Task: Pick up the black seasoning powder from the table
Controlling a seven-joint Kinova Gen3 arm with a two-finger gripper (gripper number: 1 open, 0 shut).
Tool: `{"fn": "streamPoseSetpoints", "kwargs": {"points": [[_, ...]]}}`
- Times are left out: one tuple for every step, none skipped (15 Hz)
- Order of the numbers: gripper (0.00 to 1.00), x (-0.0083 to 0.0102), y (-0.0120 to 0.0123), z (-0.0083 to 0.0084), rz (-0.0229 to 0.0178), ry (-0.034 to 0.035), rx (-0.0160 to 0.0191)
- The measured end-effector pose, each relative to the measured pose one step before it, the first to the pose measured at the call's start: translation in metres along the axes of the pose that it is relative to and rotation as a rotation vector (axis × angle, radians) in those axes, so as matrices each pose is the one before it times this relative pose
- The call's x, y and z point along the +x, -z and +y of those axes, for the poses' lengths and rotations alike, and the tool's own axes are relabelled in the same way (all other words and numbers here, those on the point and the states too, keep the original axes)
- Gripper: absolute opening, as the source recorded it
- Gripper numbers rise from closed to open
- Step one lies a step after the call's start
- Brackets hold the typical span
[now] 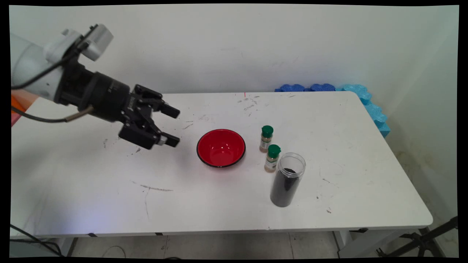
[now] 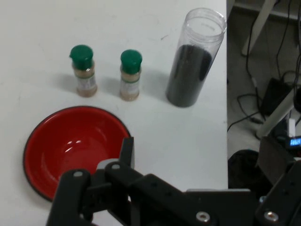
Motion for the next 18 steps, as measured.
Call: {"fn": "streamPoseSetpoints", "kwargs": {"points": [[1.00,-0.00164,-0.00496,0.00121,0.00798,0.00295,-0.00453],[1.00,-0.00148,-0.00578,0.00122,0.00804,0.00246,-0.00381],[1.00,-0.00198,-0.00688,0.00160,0.00870,0.00311,-0.00378],[1.00,-0.00131,-0.00509,0.00106,0.00490,0.00239,-0.00147],[1.00,-0.00233,-0.00905,0.00193,0.00739,0.00359,-0.00221],[1.00,-0.00209,-0.00837,0.00174,0.00403,0.00125,-0.00047],[1.00,-0.00228,-0.01011,0.00180,0.00474,0.00134,0.00074],[1.00,-0.00224,-0.01060,0.00165,0.00398,-0.00048,0.00196],[1.00,-0.00162,-0.00940,0.00135,0.00254,-0.00246,0.00029],[1.00,-0.00163,-0.01143,0.00141,0.00262,-0.00635,0.00006],[1.00,-0.00118,-0.01141,0.00115,0.00191,-0.00775,-0.00040],[1.00,-0.00070,-0.01001,0.00053,0.00187,-0.00695,0.00060],[1.00,-0.00024,-0.00664,0.00037,0.00126,-0.00464,-0.00025],[1.00,-0.00021,-0.00996,0.00035,0.00200,-0.00684,-0.00038],[1.00,-0.00010,-0.00637,0.00021,0.00128,-0.00454,-0.00042],[1.00,0.00007,-0.00956,0.00029,0.00195,-0.00736,-0.00214],[1.00,0.00000,-0.00612,0.00018,0.00107,-0.00492,-0.00104],[1.00,0.00006,-0.00916,0.00032,0.00052,-0.00698,-0.00219]]}}
